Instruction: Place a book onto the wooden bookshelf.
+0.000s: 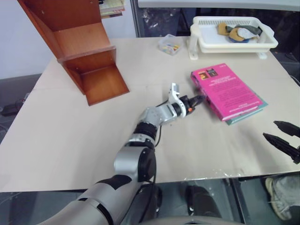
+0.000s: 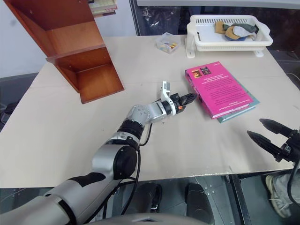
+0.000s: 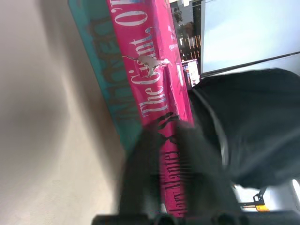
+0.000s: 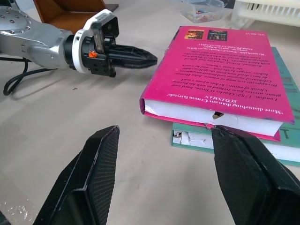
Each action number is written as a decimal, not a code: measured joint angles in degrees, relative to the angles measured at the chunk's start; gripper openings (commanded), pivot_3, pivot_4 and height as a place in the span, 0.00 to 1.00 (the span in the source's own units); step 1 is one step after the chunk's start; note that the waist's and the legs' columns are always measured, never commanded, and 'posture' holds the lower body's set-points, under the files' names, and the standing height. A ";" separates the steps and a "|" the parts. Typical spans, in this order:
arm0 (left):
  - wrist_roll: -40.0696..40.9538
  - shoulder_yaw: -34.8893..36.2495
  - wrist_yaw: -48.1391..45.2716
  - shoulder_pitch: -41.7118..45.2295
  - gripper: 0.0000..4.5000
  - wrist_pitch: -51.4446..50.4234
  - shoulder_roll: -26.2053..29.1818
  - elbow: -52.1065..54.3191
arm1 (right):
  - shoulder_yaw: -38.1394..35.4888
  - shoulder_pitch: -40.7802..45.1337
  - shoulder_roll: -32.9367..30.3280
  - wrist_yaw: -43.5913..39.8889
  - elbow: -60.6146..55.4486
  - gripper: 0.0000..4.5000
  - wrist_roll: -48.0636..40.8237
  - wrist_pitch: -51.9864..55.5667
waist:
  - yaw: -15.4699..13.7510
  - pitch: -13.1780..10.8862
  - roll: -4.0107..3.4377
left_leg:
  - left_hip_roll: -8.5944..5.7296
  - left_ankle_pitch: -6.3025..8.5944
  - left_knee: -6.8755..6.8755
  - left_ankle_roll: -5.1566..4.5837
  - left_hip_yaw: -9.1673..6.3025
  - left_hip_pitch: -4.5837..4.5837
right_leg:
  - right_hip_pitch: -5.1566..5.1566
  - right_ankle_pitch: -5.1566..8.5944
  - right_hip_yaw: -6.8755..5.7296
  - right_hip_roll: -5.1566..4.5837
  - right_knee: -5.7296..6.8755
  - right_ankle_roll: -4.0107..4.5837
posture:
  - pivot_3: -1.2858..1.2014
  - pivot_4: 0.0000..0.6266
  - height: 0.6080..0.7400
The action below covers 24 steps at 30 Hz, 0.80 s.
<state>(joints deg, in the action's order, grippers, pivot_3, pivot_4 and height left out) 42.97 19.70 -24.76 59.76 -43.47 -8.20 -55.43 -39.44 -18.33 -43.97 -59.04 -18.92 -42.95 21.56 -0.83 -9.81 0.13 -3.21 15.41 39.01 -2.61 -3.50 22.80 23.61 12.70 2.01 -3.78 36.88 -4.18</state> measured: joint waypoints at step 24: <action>-4.40 -13.95 -10.67 -12.48 1.00 -4.42 7.25 32.13 | 3.20 6.26 0.28 1.42 5.48 0.71 3.63 -2.37 | 0.52 0.04 -0.07 | 0.12 -0.01 -0.08 0.04 0.17 -0.10 | 0.08 -0.01 0.28 0.09 0.05 0.02 | 0.52 0.24 1.00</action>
<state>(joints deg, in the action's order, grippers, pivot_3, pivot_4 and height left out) 38.57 5.75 -35.43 47.29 -47.89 -0.95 -23.30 -36.25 -12.06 -43.68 -57.63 -13.45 -39.32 19.19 -0.31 -9.77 0.05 -3.09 15.40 38.93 -2.56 -3.33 22.70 23.69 12.69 2.29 -3.69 36.93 -4.16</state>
